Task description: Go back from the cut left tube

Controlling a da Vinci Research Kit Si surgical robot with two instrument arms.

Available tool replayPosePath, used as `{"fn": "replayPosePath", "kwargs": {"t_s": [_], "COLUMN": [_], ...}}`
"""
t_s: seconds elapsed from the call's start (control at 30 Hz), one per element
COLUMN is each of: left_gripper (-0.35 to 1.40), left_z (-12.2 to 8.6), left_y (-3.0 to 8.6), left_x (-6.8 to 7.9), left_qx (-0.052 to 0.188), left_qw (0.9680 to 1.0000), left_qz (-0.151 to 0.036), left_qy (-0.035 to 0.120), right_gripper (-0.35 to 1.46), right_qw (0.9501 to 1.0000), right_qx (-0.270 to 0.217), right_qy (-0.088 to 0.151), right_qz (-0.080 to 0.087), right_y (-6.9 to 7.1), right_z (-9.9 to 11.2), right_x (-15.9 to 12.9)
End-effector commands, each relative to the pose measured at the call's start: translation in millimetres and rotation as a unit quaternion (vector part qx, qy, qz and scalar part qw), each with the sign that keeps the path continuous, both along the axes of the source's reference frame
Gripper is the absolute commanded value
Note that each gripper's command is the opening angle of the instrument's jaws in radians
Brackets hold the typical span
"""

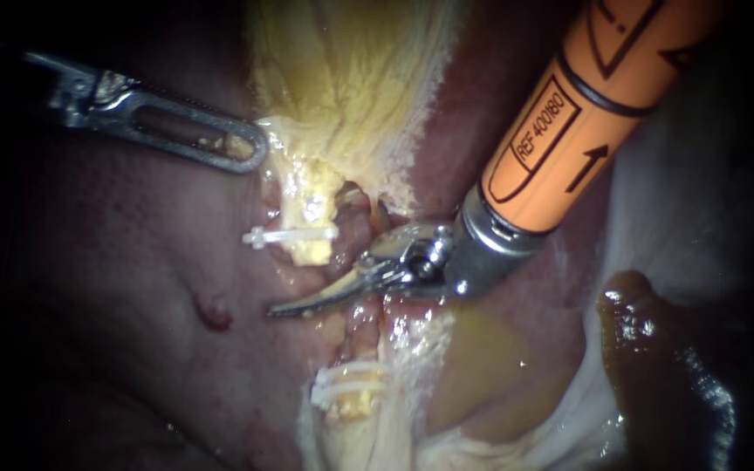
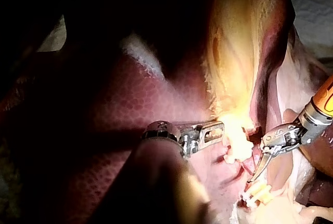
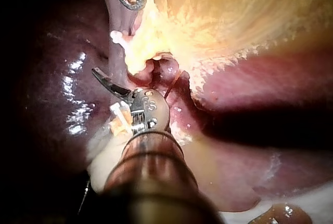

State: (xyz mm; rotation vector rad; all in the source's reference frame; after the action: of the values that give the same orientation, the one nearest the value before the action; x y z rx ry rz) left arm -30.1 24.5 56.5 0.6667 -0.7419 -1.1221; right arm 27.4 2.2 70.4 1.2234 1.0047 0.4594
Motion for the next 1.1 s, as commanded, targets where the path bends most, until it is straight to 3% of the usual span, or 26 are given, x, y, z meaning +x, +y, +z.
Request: {"fn": "replayPosePath", "kwargs": {"t_s": [0.03,0.1,0.13,0.5,0.67,0.77,0.83,0.9,1.03,1.1], "left_gripper": [-0.35,-0.35,-0.35,-0.35,-0.35,-0.35,-0.35,-0.35,-0.35,-0.35], "left_z": [0.0,0.0,0.0,0.0,0.0,0.0,0.0,0.0,0.0,0.0], "left_y": [0.0,0.0,0.0,0.0,0.0,0.0,0.0,0.0,-0.1,-0.1], "left_x": [0.0,0.0,0.0,0.1,0.2,0.2,0.1,0.2,0.2,0.2], "left_qx": [0.0,0.0,0.0,0.0,-0.002,-0.002,-0.002,-0.002,-0.002,-0.003], "left_qw": [1.0,1.0,1.0,1.0,1.0,1.0,1.0,1.0,1.0,1.0], "left_qz": [0.0,0.0,0.0,0.0,0.002,0.002,0.002,0.002,0.002,0.002], "left_qy": [0.0,0.0,0.0,0.0,-0.001,-0.001,-0.001,-0.001,-0.001,-0.001], "right_gripper": [1.01,1.26,1.3,1.36,1.4,1.41,1.41,1.43,1.43,1.45], "right_qw": [1.0,0.9998,0.9998,0.9996,0.994,0.986,0.9777,0.9708,0.9496,0.9433], "right_qx": [-0.001,-0.006,-0.007,-0.014,-0.09,-0.142,-0.187,-0.222,-0.301,-0.319], "right_qy": [0.0,-0.007,-0.008,-0.007,0.01,0.015,0.011,-0.001,-0.034,-0.042], "right_qz": [0.002,0.018,0.019,0.023,0.061,0.086,0.096,0.092,0.079,0.082], "right_y": [-0.2,-0.4,-0.5,-1.2,-1.2,-0.9,-0.6,-0.2,0.7,1.3], "right_z": [0.0,0.1,0.1,-0.2,-1.0,-1.7,-2.1,-2.5,-4.0,-5.0], "right_x": [0.2,0.4,0.5,0.5,-1.6,-3.2,-4.4,-5.3,-8.1,-9.5]}}
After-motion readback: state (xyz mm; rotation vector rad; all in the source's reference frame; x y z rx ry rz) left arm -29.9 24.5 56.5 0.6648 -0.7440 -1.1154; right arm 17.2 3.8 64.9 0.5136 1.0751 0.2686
